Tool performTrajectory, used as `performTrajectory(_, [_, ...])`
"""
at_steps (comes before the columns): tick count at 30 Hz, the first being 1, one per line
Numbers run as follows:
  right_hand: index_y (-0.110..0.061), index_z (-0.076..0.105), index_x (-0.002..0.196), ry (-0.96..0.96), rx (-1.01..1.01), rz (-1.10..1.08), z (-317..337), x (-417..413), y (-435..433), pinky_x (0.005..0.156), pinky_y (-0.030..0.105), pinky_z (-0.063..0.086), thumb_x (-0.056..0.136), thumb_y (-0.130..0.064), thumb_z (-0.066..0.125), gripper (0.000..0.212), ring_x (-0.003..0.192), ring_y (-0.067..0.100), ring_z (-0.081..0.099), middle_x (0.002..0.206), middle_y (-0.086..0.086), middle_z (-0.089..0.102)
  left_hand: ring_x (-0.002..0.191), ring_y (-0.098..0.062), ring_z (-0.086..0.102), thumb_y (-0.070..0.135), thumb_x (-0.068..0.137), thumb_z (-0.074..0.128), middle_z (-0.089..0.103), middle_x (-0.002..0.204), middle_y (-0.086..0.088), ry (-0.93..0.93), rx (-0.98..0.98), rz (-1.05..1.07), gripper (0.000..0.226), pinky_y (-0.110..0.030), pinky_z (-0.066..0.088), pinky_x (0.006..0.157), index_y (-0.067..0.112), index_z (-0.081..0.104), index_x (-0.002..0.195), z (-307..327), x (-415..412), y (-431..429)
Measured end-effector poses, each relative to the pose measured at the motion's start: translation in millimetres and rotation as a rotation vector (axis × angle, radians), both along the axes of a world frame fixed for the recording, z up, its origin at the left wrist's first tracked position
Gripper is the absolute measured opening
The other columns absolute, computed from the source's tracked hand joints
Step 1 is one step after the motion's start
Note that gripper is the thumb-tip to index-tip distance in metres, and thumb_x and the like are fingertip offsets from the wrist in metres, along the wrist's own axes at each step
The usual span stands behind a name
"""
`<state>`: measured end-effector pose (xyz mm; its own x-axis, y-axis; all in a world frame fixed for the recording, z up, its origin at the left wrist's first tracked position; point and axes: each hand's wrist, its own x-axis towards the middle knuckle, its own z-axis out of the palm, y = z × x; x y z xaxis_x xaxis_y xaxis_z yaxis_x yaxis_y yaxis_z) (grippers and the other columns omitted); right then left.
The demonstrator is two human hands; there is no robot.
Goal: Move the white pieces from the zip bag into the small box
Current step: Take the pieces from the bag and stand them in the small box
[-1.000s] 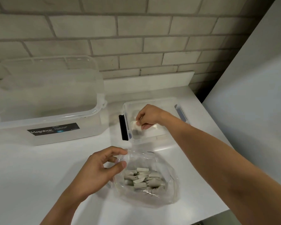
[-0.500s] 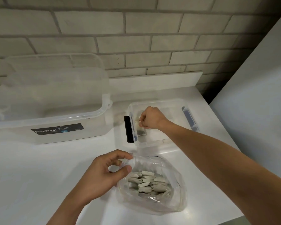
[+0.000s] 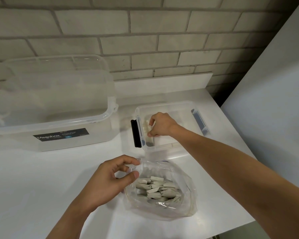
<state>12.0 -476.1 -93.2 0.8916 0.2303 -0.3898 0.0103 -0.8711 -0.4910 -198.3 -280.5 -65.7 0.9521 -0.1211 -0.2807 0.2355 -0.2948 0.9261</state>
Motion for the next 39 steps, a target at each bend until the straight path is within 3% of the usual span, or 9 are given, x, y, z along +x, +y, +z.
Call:
performTrajectory(6, [-0.016, 0.069, 0.11, -0.027, 0.028, -0.02, 22.5, -7.5, -12.5, 0.065, 0.023, 0.058, 0.072, -0.022, 0.093, 0.046, 0.068, 0.014, 0.077, 0.08, -0.001, 0.075, 0.091, -0.013, 0.066, 0.019, 0.088, 0.079, 0.073, 0.101, 0.015, -0.001, 0.009, -0.009, 0.02, -0.031, 0.057, 0.06, 0.035, 0.076, 0.1, 1.1, -2.5, -1.0])
performTrajectory(10, [-0.007, 0.072, 0.103, -0.097, 0.419, -0.215, 77.0, -36.2, -41.2, 0.084, 0.041, 0.064, 0.078, -0.006, 0.085, 0.029, 0.075, 0.021, 0.078, 0.083, 0.012, 0.08, 0.097, -0.01, 0.066, 0.022, 0.086, 0.081, 0.073, 0.101, 0.011, -0.009, 0.026, -0.019, 0.025, -0.041, 0.063, 0.066, 0.038, 0.075, 0.105, 2.3, -4.6, 1.2])
performTrajectory(13, [-0.004, 0.071, 0.105, -0.174, 0.731, -0.328, 123.6, -96.0, -56.6, 0.076, 0.032, 0.066, 0.086, 0.001, 0.078, 0.02, 0.078, 0.026, 0.078, 0.086, 0.014, 0.079, 0.101, -0.009, 0.066, 0.019, 0.085, 0.081, 0.073, 0.11, 0.013, -0.03, 0.036, -0.028, 0.033, -0.044, 0.063, 0.075, 0.039, 0.074, 0.11, 3.4, -7.2, 1.2])
performTrajectory(16, [-0.009, 0.075, 0.101, -0.075, 0.826, -0.242, 135.9, -165.8, -59.3, 0.07, 0.027, 0.063, 0.088, -0.001, 0.077, 0.015, 0.076, 0.025, 0.079, 0.084, 0.013, 0.078, 0.099, -0.007, 0.065, 0.014, 0.083, 0.083, 0.071, 0.118, 0.015, -0.069, 0.05, -0.05, 0.042, -0.028, 0.057, 0.076, 0.04, 0.072, 0.114, 4.2, -10.6, 0.9])
performTrajectory(20, [-0.031, 0.078, 0.108, -0.014, 0.236, 0.078, 80.7, -224.7, -51.0, 0.088, 0.027, 0.059, 0.095, -0.024, 0.072, 0.016, 0.092, 0.006, 0.074, 0.095, -0.011, 0.08, 0.052, -0.006, 0.051, 0.007, 0.08, 0.081, 0.066, 0.108, 0.002, -0.08, 0.126, -0.068, 0.061, -0.016, 0.045, 0.059, 0.047, 0.067, 0.123, 4.5, -18.4, 0.5])
performTrajectory(24, [-0.041, 0.068, 0.124, -0.23, -0.272, 0.166, 30.2, -241.8, -51.1, 0.085, 0.039, 0.055, 0.103, -0.035, 0.055, 0.026, 0.098, 0.028, 0.068, 0.112, -0.006, 0.075, 0.043, -0.003, 0.047, 0.004, 0.078, 0.077, 0.062, 0.1, 0.01, -0.136, 0.24, -0.083, 0.069, -0.011, 0.039, 0.056, 0.049, 0.063, 0.129, 6.2, -27.1, -2.0])
performTrajectory(30, [-0.028, 0.073, 0.113, -0.333, -0.231, 0.213, 22.4, -242.7, -26.6, 0.078, 0.04, 0.055, 0.097, -0.022, 0.06, 0.022, 0.097, 0.033, 0.067, 0.107, 0.0, 0.072, 0.051, 0.004, 0.051, 0.004, 0.076, 0.077, 0.057, 0.102, 0.012, -0.187, 0.332, -0.123, 0.079, -0.016, 0.037, 0.062, 0.051, 0.058, 0.136, 6.0, -36.2, -9.2])
performTrajectory(34, [-0.022, 0.071, 0.102, -0.307, -0.419, 0.28, 7.0, -241.3, -11.7, 0.06, 0.032, 0.04, 0.091, -0.021, 0.066, 0.012, 0.093, 0.027, 0.066, 0.099, -0.002, 0.066, 0.051, 0.004, 0.053, 0.004, 0.075, 0.078, 0.058, 0.101, 0.013, -0.19, 0.348, -0.143, 0.079, -0.016, 0.039, 0.062, 0.05, 0.057, 0.137, 5.9, -37.4, -10.2])
performTrajectory(39, [-0.029, 0.074, 0.101, -0.256, -0.241, 0.195, 7.6, -237.5, -21.4, 0.071, 0.036, 0.052, 0.095, -0.027, 0.06, 0.016, 0.097, 0.027, 0.066, 0.101, -0.004, 0.07, 0.044, -0.005, 0.048, 0.007, 0.075, 0.077, 0.059, 0.101, 0.017, -0.16, 0.344, -0.141, 0.078, -0.015, 0.041, 0.058, 0.052, 0.057, 0.136, 3.8, -34.7, -7.0])
